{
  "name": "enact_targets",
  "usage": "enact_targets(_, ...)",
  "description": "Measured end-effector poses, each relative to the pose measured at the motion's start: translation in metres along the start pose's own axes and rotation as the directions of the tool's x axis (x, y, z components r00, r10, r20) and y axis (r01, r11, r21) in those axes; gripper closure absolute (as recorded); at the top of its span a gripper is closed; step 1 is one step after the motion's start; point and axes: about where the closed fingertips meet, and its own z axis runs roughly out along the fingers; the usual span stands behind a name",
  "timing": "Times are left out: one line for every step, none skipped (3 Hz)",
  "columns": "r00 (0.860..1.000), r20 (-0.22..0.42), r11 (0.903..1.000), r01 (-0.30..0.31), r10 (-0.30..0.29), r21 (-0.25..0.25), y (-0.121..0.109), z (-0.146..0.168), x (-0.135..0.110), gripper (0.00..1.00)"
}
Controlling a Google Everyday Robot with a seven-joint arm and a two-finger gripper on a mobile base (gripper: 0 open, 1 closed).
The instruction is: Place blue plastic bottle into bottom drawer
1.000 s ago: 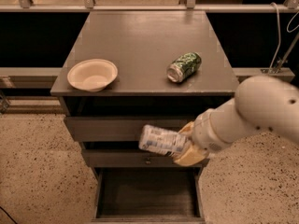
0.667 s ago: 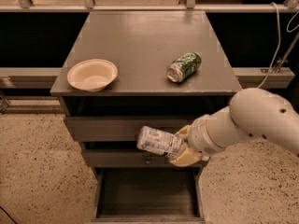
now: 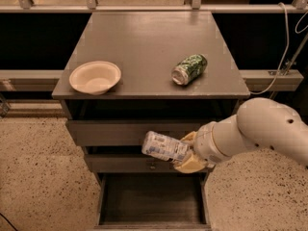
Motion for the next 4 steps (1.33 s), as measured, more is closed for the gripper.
enact_targets(1.0,0.008,0.9997,-0.01,0.01,0.022,0.008,0.039,0.021,1.0)
enact_targets(0.998,0.065,0.9954,0.021,-0.027,0.093,0.032,0.119,0.076,1.0)
enact_targets(0.998,0.062,0.9962,0.006,-0.012,0.087,0.032,0.125,0.08,1.0)
enact_targets(0.997,0.06,0.9957,-0.057,0.053,0.073,0.033,0.166,0.111,1.0)
